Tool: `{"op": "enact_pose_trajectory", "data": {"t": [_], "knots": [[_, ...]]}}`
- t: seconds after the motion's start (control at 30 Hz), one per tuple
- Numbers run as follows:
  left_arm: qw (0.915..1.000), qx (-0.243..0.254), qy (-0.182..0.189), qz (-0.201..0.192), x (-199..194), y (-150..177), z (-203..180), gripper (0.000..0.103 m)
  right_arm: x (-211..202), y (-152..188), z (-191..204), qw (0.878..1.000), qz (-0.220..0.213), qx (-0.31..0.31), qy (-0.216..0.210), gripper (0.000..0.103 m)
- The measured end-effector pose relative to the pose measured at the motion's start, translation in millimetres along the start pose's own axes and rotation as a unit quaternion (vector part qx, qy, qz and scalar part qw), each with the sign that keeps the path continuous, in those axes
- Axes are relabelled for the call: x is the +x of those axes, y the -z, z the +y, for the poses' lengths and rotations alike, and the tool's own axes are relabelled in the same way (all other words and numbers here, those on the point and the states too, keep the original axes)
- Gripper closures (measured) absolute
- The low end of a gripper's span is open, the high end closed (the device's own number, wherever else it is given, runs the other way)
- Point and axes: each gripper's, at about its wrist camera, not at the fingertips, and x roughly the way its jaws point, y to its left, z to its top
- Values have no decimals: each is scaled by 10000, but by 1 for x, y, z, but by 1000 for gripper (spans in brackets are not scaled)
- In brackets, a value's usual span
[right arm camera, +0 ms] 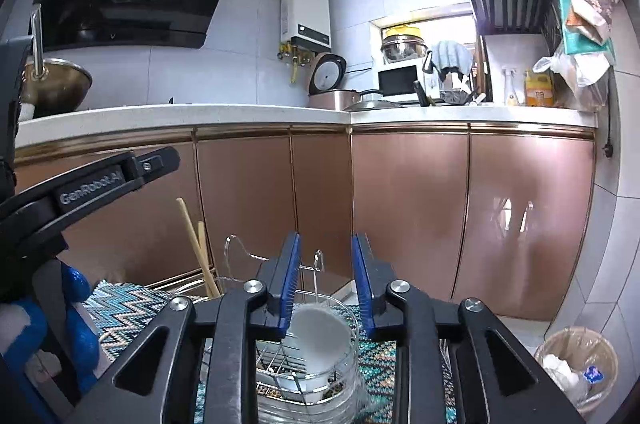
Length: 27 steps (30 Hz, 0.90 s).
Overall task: Organize utensils
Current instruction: 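Carry the spoon and chopstick over the holder and release them inside, then move both tools back over the remaining chopsticks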
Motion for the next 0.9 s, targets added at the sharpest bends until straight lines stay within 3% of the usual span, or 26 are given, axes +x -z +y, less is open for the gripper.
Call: {"op": "enact_pose_trajectory", "data": {"t": [0.3, 0.43, 0.6, 0.73, 0.8, 0.9], "knots": [[9982, 400, -424, 136, -87, -36, 25, 55, -74, -26, -11, 9988, -20, 417, 244, 45], [9949, 554, -801, 271, -142, -48, 44, 54, -113, -40, -11, 9986, -46, 440, 275, 39], [9914, 606, -1123, 274, -207, -63, 65, 53, -166, -58, -8, 9979, -201, 581, 210, 21], [9890, 614, -1318, 278, -251, -72, 76, 51, -204, -71, 7, 9983, -334, 471, -36, 12], [9883, 603, -1374, 285, -269, -75, 79, 50, -219, -76, 15, 9983, -450, 361, -105, 0], [9863, 648, -1486, 312, -296, -81, 82, 50, -243, -84, 26, 9969, -646, 306, -327, 0]]}}
